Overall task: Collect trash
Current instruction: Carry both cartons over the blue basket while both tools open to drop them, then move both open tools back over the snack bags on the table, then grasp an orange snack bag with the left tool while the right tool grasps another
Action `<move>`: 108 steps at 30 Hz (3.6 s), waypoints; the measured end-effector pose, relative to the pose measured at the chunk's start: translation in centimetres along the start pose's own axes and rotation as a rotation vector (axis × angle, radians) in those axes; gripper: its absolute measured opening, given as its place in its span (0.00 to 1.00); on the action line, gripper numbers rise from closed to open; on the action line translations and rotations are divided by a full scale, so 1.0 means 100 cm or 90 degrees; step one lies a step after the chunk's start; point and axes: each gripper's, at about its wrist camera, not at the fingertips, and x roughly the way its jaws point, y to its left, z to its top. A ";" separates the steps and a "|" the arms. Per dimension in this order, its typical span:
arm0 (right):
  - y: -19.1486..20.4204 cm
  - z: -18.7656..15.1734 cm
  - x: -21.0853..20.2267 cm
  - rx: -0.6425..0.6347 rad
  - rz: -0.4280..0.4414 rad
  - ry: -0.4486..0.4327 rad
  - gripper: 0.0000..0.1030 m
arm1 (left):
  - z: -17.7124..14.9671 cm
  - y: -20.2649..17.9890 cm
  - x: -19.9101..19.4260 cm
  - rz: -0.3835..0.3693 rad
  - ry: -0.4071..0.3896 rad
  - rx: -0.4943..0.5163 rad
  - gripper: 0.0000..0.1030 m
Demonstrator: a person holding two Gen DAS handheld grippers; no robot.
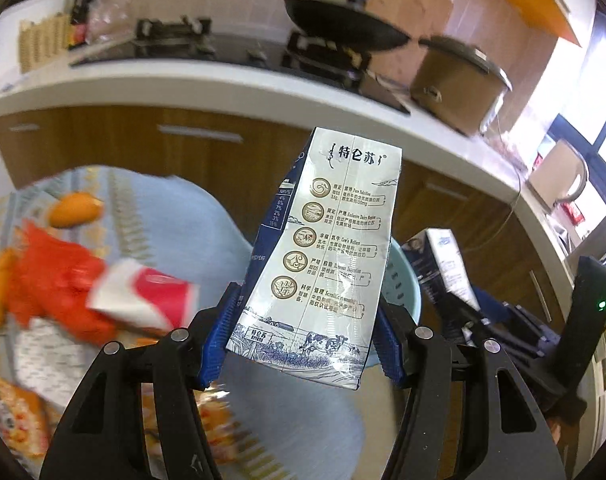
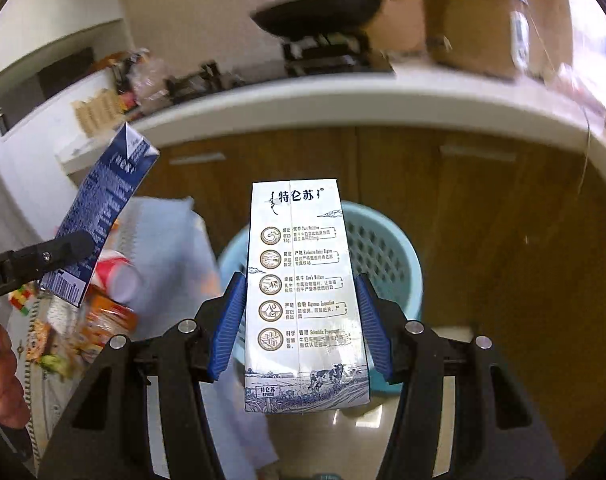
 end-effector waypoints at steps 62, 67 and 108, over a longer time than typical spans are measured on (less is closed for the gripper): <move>0.188 -0.040 -0.022 -0.194 0.210 -0.027 0.25 | -0.108 0.179 -0.165 0.143 -0.118 -0.164 0.66; 0.212 -0.052 -0.020 -0.217 0.213 -0.009 0.25 | -0.125 0.209 -0.158 0.124 -0.071 -0.183 0.68; 0.218 -0.086 -0.003 -0.239 0.196 0.046 0.46 | -0.144 0.216 -0.130 0.252 -0.102 -0.121 0.02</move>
